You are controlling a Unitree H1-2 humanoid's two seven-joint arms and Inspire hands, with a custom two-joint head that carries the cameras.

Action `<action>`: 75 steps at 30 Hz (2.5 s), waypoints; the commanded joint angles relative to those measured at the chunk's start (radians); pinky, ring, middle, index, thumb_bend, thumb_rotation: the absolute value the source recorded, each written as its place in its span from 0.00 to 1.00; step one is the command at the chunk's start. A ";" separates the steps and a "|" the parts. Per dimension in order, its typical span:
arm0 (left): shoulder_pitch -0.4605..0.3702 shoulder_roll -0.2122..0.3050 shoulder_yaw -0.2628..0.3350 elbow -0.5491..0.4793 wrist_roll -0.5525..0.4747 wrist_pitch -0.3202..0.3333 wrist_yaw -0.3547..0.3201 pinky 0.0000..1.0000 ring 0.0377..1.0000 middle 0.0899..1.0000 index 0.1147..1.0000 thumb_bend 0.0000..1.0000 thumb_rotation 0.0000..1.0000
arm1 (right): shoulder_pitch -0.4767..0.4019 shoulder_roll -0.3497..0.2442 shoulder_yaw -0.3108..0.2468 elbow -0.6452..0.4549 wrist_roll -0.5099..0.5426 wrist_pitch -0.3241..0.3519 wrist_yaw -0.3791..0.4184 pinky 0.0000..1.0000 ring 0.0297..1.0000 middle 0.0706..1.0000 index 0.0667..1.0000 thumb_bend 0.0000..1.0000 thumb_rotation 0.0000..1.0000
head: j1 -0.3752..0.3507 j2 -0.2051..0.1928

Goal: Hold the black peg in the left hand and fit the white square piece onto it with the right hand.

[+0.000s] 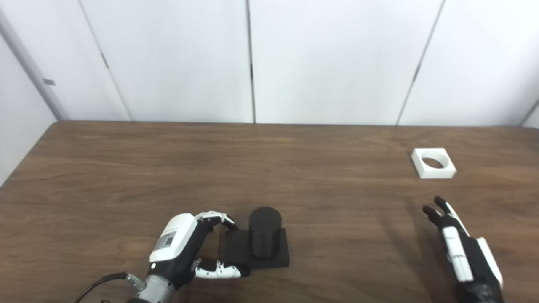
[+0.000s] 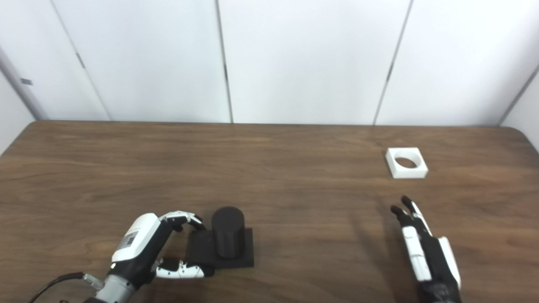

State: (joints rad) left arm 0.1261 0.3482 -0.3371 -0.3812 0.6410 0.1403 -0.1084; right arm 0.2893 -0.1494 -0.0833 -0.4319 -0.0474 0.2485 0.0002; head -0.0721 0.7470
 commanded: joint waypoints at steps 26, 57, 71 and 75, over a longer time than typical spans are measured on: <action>0.042 -0.060 -0.103 0.103 0.250 -0.089 0.021 0.77 0.77 0.70 0.42 0.52 0.04 | -0.269 -0.310 -0.006 -0.089 -0.188 0.163 0.101 0.79 0.83 0.84 0.83 0.72 0.18 | -0.111 0.003; 0.061 -0.047 -0.089 0.089 0.240 -0.095 -0.006 0.73 0.75 0.68 0.42 0.52 0.05 | -0.827 -0.567 0.319 0.562 -0.565 0.072 0.320 0.96 1.00 0.94 0.82 0.89 0.14 | -0.220 -0.041; 0.063 -0.052 -0.081 0.077 0.241 -0.087 -0.022 0.72 0.76 0.68 0.42 0.52 0.05 | -0.882 -0.555 0.375 0.667 -0.638 0.071 0.347 0.97 1.00 0.94 0.81 0.88 0.16 | -0.219 -0.040; 0.064 -0.056 -0.079 0.072 0.240 -0.084 -0.026 0.71 0.76 0.68 0.42 0.52 0.05 | -0.891 -0.555 0.382 0.688 -0.653 0.066 0.347 0.97 1.00 0.93 0.80 0.86 0.15 | -0.221 -0.041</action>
State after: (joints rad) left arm 0.1538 0.2848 -0.3958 -0.3234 0.8889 0.0377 -0.0546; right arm -0.5406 -0.6778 0.3101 0.2690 -0.6849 0.3334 0.3607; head -0.2930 0.7056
